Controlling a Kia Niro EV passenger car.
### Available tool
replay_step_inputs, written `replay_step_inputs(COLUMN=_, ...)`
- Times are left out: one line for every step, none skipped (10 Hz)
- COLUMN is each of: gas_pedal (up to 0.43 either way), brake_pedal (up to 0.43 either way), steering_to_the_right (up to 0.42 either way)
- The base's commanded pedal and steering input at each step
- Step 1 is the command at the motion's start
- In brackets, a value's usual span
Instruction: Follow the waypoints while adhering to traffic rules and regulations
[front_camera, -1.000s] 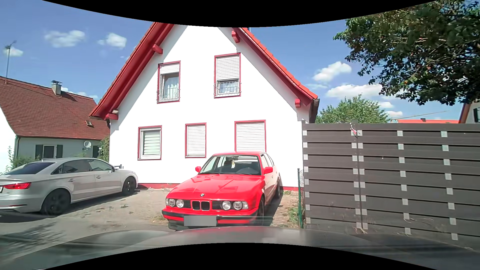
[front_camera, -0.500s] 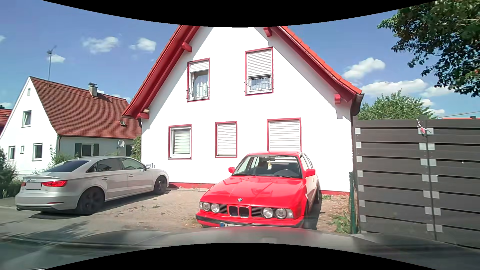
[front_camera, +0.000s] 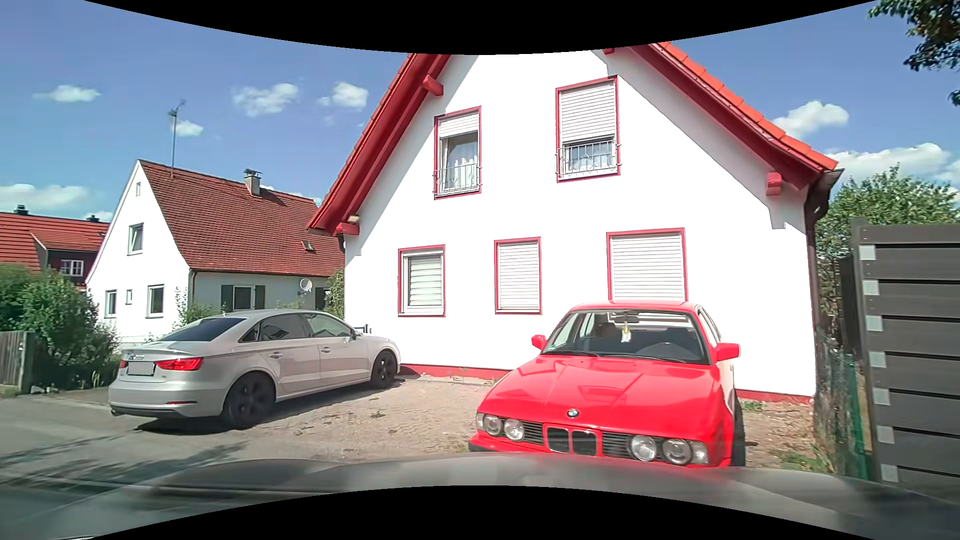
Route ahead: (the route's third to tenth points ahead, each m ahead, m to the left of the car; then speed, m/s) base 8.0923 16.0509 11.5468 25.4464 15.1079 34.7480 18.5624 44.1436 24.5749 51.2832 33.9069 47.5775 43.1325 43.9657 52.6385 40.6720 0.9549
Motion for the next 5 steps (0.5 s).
replay_step_inputs(gas_pedal=0.008, brake_pedal=0.171, steering_to_the_right=-0.972)
replay_step_inputs(gas_pedal=0.008, brake_pedal=0.177, steering_to_the_right=-0.973)
replay_step_inputs(gas_pedal=0.008, brake_pedal=0.177, steering_to_the_right=-0.973)
replay_step_inputs(gas_pedal=0.008, brake_pedal=0.177, steering_to_the_right=-0.972)
replay_step_inputs(gas_pedal=0.008, brake_pedal=0.177, steering_to_the_right=-0.972)
